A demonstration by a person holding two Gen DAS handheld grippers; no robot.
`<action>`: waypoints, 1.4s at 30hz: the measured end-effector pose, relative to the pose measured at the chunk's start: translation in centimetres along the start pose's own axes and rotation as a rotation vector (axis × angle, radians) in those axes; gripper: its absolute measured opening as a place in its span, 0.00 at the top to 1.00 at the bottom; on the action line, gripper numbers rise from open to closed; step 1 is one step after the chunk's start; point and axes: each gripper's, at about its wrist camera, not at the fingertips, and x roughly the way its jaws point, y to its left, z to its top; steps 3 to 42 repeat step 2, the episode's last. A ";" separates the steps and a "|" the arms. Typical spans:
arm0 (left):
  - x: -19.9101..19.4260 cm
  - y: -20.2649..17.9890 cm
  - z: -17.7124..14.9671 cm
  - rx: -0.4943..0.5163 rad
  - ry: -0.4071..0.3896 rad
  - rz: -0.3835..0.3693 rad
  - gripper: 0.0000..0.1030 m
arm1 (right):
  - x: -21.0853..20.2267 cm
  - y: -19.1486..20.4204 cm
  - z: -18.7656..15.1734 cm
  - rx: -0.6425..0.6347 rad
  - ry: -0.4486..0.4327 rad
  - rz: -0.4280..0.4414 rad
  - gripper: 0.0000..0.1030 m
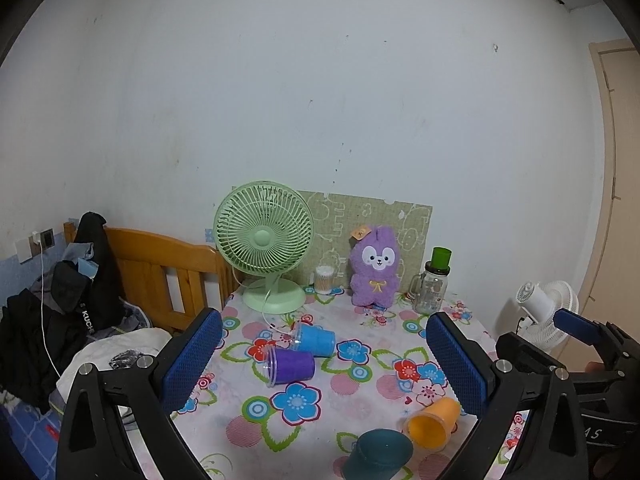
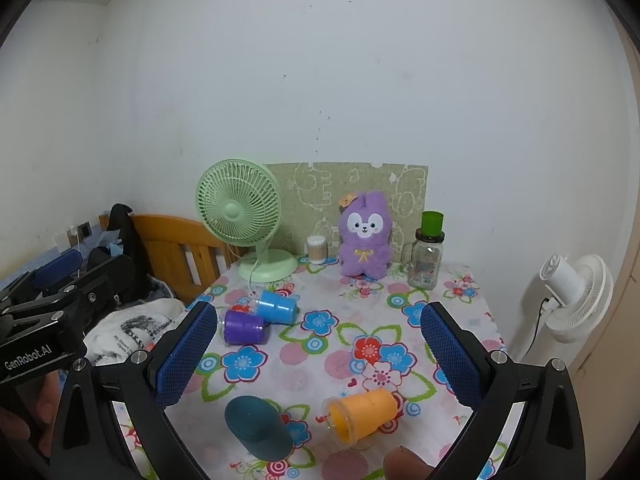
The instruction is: Flip cup upside down
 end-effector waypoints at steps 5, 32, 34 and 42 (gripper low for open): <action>0.0 0.0 0.0 -0.001 0.001 -0.001 0.00 | 0.0 0.0 0.0 -0.001 -0.001 0.000 0.00; 0.0 0.0 0.0 -0.001 0.001 -0.001 0.00 | 0.0 0.0 0.0 -0.001 -0.001 0.000 0.00; 0.0 0.0 0.0 -0.001 0.001 -0.001 0.00 | 0.0 0.0 0.0 -0.001 -0.001 0.000 0.00; 0.0 0.0 0.0 -0.001 0.001 -0.001 0.00 | 0.0 0.0 0.0 -0.001 -0.001 0.000 0.00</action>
